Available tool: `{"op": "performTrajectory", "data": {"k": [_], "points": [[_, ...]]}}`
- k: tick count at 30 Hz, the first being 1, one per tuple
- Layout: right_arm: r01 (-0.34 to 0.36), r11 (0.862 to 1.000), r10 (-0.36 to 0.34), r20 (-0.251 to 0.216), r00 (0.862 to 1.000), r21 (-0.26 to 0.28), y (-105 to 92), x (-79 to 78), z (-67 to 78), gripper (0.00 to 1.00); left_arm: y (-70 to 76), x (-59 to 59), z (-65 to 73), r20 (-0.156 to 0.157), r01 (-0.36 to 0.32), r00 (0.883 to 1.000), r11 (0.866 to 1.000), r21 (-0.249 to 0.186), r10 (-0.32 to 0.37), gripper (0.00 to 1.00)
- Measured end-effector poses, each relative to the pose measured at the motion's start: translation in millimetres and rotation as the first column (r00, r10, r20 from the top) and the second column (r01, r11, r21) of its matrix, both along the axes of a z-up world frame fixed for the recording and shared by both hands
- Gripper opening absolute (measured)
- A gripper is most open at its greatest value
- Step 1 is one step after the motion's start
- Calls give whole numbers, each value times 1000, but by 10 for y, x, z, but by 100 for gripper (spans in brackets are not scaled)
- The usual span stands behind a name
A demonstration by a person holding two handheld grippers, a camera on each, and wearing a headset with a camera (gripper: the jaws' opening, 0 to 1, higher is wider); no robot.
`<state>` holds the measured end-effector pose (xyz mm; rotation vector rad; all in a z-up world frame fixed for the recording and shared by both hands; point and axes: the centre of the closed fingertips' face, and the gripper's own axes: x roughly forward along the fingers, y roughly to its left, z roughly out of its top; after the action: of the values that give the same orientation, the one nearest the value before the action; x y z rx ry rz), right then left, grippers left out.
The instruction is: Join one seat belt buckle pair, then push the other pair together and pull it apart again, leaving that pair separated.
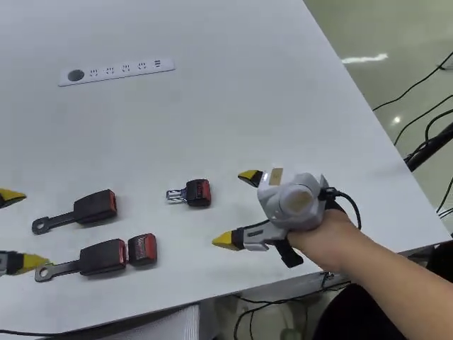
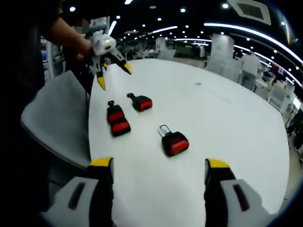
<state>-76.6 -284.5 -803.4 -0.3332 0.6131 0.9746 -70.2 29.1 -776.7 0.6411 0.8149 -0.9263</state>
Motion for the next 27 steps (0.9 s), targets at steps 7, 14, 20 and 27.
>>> {"op": "performTrajectory", "data": {"k": [7,14,20,27], "points": [[44,999,-44,-14,999,15,-90,-136,67,87,435,-285,99,45,-148,987,984,-101,153,100],[38,999,-38,23,999,-2,-18,-134,104,100,758,-393,-101,77,-217,971,971,-97,225,100],[48,999,-48,10,999,22,79,-118,146,100,760,-384,-69,101,-243,962,964,-104,254,100],[67,997,-67,-3,998,23,104,-122,179,100,745,-325,-19,132,-279,947,952,-123,294,100]]}}
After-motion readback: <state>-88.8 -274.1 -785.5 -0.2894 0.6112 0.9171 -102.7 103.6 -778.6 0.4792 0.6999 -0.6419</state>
